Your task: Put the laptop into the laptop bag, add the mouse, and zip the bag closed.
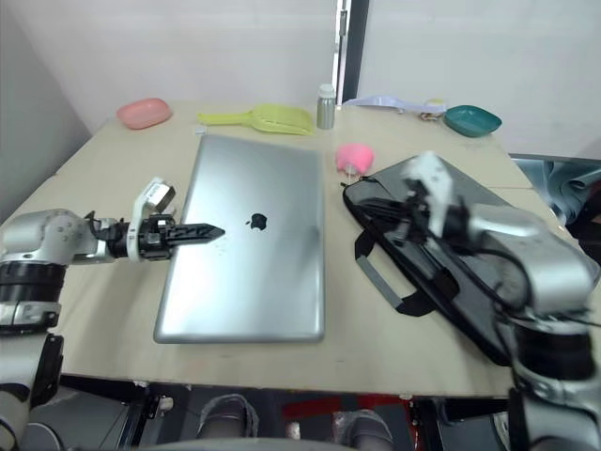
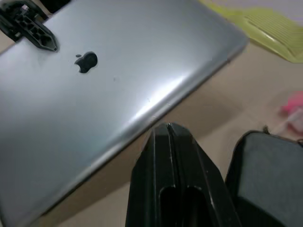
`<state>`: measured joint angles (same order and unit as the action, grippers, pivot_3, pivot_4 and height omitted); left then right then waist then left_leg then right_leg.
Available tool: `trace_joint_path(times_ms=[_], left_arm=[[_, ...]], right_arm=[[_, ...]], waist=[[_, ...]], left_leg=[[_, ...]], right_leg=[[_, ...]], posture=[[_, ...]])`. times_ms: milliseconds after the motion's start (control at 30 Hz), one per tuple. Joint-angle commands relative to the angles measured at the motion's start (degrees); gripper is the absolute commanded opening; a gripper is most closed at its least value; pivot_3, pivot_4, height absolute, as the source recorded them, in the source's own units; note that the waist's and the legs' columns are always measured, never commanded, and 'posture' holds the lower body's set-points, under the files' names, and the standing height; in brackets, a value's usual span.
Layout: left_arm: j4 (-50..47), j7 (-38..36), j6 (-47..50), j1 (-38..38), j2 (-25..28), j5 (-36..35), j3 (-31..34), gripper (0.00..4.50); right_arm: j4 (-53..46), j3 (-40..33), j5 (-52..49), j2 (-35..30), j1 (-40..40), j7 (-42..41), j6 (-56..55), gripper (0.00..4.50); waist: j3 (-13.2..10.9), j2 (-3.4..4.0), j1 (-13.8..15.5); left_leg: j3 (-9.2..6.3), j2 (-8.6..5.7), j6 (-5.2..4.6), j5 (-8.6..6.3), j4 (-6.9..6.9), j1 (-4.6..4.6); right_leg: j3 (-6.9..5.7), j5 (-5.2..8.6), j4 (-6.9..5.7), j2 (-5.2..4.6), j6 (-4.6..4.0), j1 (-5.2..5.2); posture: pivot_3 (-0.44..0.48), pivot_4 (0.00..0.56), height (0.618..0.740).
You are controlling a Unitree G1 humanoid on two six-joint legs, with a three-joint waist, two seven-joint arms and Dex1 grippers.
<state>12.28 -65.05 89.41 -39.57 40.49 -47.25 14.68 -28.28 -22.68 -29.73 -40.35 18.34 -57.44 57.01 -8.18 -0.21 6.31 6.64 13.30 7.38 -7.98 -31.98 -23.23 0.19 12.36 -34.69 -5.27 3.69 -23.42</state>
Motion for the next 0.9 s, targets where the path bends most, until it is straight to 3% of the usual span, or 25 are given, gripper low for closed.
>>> trace_joint_path(times_ms=[33, 167, 267, 433, 633, 767, 900], left_arm=[[-1.7, 5.0, 3.1, -2.2, -0.5, -11.8, 8.1, 0.28], [3.8, 14.3, 3.1, -1.5, 2.3, -24.3, 10.4, 0.28], [3.7, 19.6, 3.1, 3.9, 6.3, -32.0, 9.7, 0.28], [2.1, 25.5, 3.1, 15.5, 13.1, -43.5, 7.9, 0.28], [4.2, 29.9, 3.1, 16.9, 15.5, -49.1, 7.1, 0.28], [5.3, 31.6, 3.1, 16.5, 15.8, -50.9, 6.4, 0.28], [5.5, 33.5, 2.4, 16.9, 14.9, -52.0, 5.7, 0.28]], right_arm=[[-6.8, -9.1, -3.2, -3.8, -7.8, 1.2, 2.5, 0.0], [-10.9, -18.0, -4.7, -5.8, -19.4, 1.8, 3.3, 0.0], [-12.8, -25.9, -6.2, -5.3, -27.8, 1.1, 3.3, 0.76], [-11.5, -37.5, -8.9, -5.1, -39.0, -1.6, 2.1, 2.42], [-9.6, -45.2, -11.7, -7.3, -45.8, -4.5, 1.6, 4.45], [-10.2, -45.9, -15.3, -9.7, -44.5, -3.2, 2.7, 4.49], [-11.7, -36.6, -17.0, -12.4, -37.3, 5.0, 4.4, 4.49]], waist=[[0.0, 0.04, 0.1], [0.0, 0.06, -0.3], [0.0, 0.08, -0.7], [0.0, 0.08, -0.7], [0.0, 0.04, 0.3], [0.0, 0.05, 0.1], [0.0, 0.06, -0.9]], left_leg=[[0.0, 0.0, 0.0, 0.0, -0.02, 0.0], [0.01, 0.0, 0.35, -0.21, -0.16, 0.06], [0.03, 0.0, 0.35, -0.22, -0.24, 0.1], [0.09, 0.0, 0.1, -0.38, -0.24, 0.14], [0.07, 0.0, -0.06, -0.36, -0.54, 0.17], [0.11, -0.01, -0.08, -0.36, -0.74, 0.34], [0.1, 0.01, -0.08, -0.36, -0.8, 0.38]], right_leg=[[0.02, 0.13, -0.02, -0.01, -0.23, 0.0], [0.08, 0.12, -0.15, -0.01, -0.2, 0.01], [0.16, 0.1, -0.26, -0.01, -0.16, -0.01], [0.21, 0.12, -0.26, -0.02, -0.13, -0.02], [0.19, 0.12, -0.47, -0.13, -0.09, 0.07], [0.29, 0.11, -0.57, -0.16, -0.07, 0.25], [0.31, 0.1, -0.63, -0.13, -0.03, 0.26]], posture=[[0.0, 0.15, 0.74], [0.0, 0.15, 0.74], [0.0, 0.15, 0.74], [0.0, 0.15, 0.74], [0.0, 0.15, 0.74], [0.0, 0.15, 0.74], [0.0, 0.15, 0.74]])
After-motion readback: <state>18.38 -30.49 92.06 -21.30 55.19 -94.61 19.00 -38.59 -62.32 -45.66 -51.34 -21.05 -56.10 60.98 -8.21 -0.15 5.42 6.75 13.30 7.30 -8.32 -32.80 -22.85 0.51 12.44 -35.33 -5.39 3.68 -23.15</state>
